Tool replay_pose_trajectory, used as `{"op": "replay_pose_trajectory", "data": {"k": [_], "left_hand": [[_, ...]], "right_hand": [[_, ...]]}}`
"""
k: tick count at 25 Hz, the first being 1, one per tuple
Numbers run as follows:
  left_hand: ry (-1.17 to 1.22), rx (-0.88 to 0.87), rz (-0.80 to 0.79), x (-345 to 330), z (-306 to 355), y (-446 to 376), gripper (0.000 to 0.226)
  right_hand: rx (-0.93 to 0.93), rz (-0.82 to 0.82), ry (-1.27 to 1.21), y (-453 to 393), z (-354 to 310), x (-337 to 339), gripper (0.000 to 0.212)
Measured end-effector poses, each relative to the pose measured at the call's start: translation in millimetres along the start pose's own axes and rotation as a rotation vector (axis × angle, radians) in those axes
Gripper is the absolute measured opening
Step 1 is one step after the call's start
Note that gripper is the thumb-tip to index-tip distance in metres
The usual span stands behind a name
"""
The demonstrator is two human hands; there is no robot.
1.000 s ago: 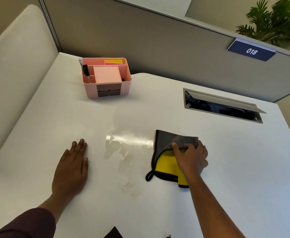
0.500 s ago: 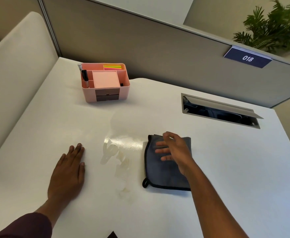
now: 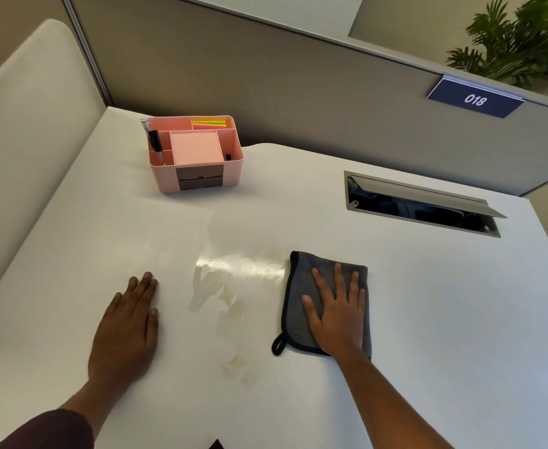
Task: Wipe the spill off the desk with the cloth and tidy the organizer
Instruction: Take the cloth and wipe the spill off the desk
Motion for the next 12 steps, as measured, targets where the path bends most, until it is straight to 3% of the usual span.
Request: {"op": "replay_pose_trajectory", "data": {"k": [6,12], "left_hand": [[-0.015,0.007,0.001,0,1,0,0.060],[-0.040,0.003,0.004,-1,3,-1,0.060]], "right_hand": [[-0.229,0.015,-0.015,-17,14,-9,0.090],[-0.172,-0.024,-0.061,-73,-23,-7,0.096]]}}
Point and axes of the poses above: each hand's wrist, its own y-axis away from the middle knuckle, its own x-axis out of the back of the hand, z = x × y, the point moved 9 cm from there along -y, towards the middle knuckle, and after that the axes turned 1 degree about -z, right-handed, at the moved point
